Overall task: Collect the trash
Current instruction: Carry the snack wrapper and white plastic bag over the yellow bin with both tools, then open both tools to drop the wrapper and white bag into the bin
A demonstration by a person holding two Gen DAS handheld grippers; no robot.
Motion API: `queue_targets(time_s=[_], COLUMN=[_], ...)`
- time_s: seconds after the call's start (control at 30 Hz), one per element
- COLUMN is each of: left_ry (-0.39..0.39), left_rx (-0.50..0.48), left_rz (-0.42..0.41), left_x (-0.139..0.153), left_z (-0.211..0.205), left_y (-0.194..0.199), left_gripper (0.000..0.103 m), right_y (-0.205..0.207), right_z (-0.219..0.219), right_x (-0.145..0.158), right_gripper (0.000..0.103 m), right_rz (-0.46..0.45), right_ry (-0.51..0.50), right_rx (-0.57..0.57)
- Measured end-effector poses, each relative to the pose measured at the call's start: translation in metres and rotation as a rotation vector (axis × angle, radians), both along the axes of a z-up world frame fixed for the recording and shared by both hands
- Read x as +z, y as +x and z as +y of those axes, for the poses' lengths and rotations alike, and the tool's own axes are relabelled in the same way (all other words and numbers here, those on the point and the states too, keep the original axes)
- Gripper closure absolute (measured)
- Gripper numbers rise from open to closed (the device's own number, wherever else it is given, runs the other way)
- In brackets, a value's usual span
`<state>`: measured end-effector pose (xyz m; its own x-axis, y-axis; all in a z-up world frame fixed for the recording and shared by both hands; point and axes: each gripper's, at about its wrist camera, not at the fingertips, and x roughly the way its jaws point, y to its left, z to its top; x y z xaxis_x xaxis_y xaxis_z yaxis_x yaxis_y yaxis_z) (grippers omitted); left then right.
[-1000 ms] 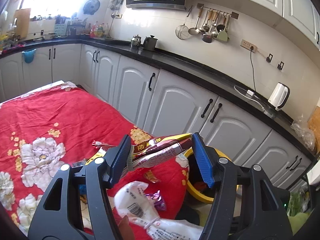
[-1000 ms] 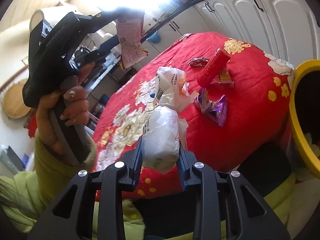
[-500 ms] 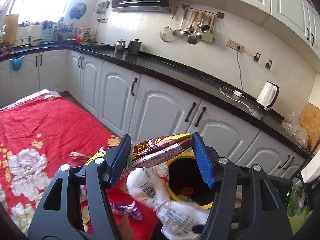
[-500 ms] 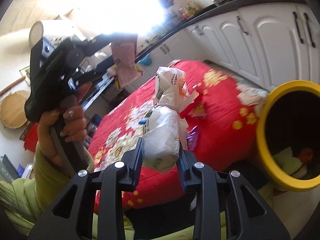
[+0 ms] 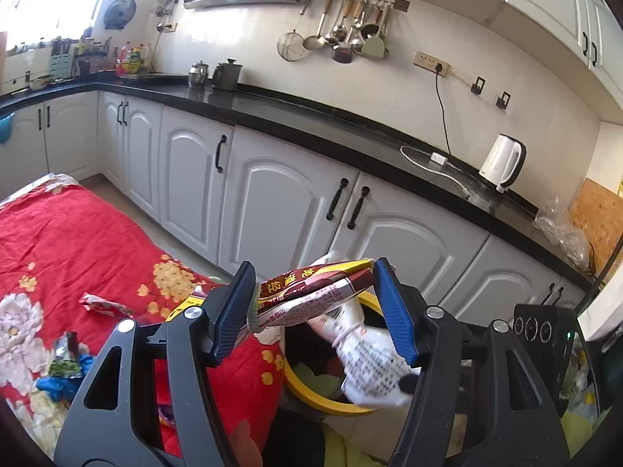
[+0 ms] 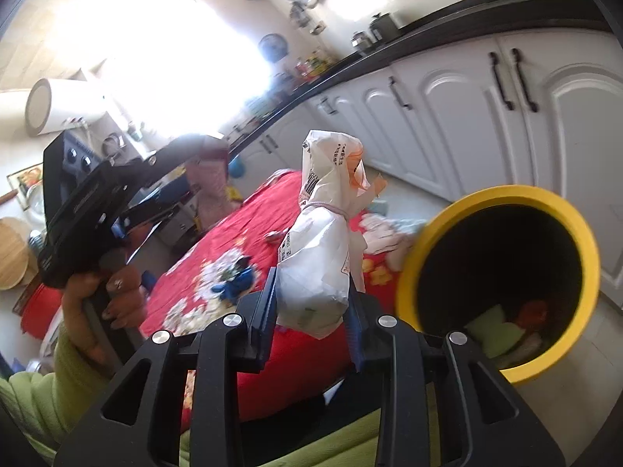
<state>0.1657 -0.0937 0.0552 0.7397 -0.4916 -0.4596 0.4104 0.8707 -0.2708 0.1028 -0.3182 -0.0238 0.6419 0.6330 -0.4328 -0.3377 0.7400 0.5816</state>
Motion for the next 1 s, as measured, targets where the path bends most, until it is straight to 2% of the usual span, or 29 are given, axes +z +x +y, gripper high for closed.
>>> queue_targets(time_s=[0.47, 1.0], left_ry=[0.04, 0.055], left_rx=[-0.068, -0.13], left_rz=[0.041, 0.123], left_x=[-0.023, -0.062], left_z=[-0.042, -0.085], left_y=[0.009, 0.02], left_gripper=[0.049, 0.049], right_y=[-0.001, 0.002], right_z=[-0.048, -0.084], right_x=[-0.007, -0.03], right_gripper=[0.074, 0.074], right_rz=[-0.014, 0.026], right_ry=[-0.039, -0.109], right_rx=[-0.155, -0.285])
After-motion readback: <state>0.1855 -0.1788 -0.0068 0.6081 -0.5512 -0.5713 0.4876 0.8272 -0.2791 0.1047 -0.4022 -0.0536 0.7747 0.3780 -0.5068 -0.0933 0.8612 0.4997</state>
